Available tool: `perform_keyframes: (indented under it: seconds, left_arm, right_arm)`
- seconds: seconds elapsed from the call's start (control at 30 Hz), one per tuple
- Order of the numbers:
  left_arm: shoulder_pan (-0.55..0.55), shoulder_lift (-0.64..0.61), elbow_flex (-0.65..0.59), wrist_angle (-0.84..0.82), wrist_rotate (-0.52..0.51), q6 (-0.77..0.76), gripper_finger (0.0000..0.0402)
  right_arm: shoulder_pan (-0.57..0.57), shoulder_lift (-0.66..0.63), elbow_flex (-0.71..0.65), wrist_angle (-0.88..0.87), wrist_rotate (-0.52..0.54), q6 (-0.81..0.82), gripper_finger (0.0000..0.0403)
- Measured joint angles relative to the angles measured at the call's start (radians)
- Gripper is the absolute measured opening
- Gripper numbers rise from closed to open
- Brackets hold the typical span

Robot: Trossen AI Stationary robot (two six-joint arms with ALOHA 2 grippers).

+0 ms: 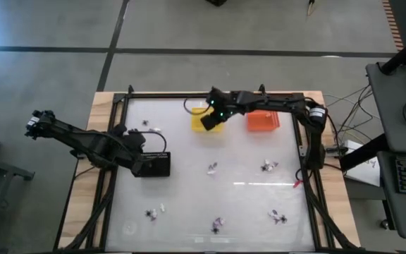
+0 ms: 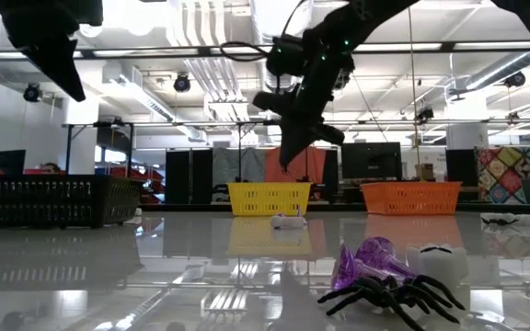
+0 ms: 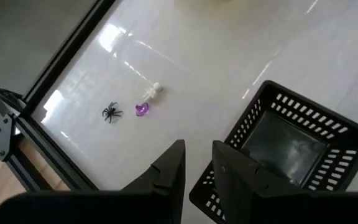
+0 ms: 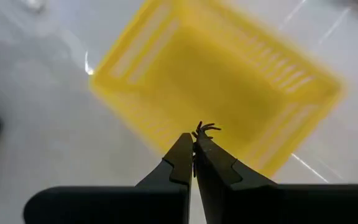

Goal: Sort Halloween decoration
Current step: Put the black spider toy into the yellow basket

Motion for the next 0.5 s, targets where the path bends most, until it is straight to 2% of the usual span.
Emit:
perform_keyframes:
  seconds: [0.17, 0.5]
  left_arm:
    - [0.001, -0.001, 0.000, -0.005, -0.005, -0.063, 0.0063]
    - [0.001, 0.002, 0.003, -0.008, -0.005, -0.160, 0.0063]
  right_arm:
    - [-0.062, 0.003, -0.013, 0.000, -0.048, -0.060, 0.0009]
    - [-0.093, 0.004, -0.015, 0.010, -0.138, -0.213, 0.0009]
